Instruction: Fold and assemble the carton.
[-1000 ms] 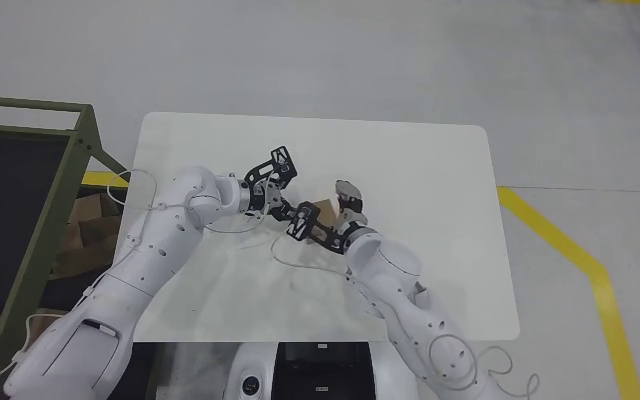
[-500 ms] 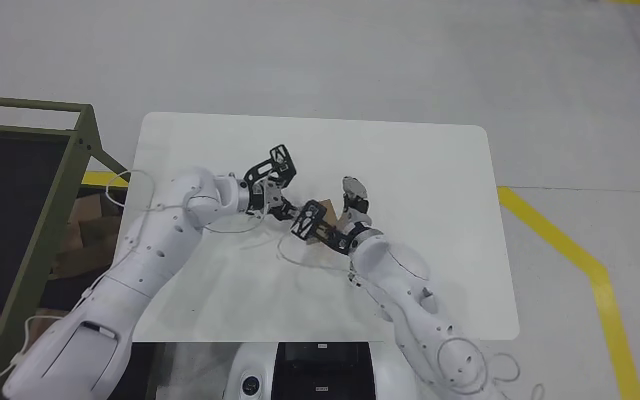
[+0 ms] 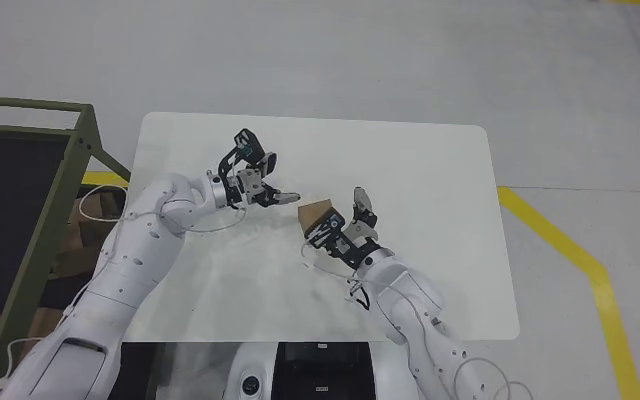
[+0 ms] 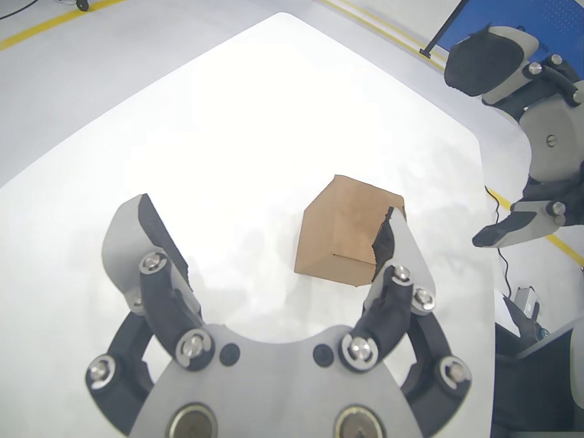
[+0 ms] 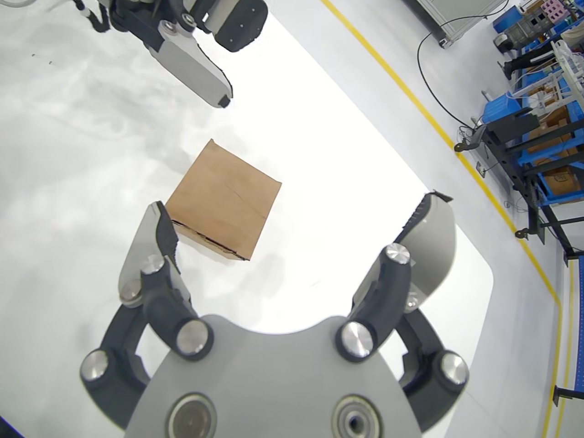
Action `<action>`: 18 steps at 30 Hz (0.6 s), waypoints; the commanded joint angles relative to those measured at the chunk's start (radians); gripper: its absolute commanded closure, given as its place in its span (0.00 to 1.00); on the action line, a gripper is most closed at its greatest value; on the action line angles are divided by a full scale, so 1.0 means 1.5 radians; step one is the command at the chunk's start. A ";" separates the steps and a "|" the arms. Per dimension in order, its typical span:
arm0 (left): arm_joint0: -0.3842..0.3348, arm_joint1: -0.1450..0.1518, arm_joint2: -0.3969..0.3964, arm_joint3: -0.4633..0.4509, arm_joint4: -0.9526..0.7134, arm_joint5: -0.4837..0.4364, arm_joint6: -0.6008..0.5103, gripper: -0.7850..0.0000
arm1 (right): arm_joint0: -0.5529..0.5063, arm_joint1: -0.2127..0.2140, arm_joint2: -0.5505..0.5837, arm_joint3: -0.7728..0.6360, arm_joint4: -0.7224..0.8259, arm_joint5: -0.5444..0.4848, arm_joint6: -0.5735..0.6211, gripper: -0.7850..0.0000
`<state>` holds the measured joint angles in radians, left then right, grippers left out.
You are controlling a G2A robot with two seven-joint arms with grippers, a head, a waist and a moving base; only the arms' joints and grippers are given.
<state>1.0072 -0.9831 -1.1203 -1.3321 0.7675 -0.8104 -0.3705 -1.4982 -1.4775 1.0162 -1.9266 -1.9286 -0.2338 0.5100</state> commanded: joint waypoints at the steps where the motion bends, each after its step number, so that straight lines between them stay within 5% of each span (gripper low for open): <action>1: -0.001 0.000 0.001 0.000 0.001 0.000 0.000 0.00 | 0.000 0.000 0.000 0.000 0.000 0.000 0.000 0.00; 9: 0.002 0.000 0.000 -0.001 -0.001 0.007 0.005 0.00 | -0.006 0.001 0.000 0.002 -0.009 0.014 -0.017 0.00; 18: 0.025 0.001 -0.046 -0.007 -0.032 0.051 0.091 0.00 | -0.078 0.007 -0.005 0.019 -0.028 0.119 -0.134 0.00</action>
<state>1.0399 -0.9816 -1.1844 -1.3380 0.7201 -0.7371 -0.2458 -1.5994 -1.4673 1.0178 -1.9055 -1.9581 -0.0873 0.3390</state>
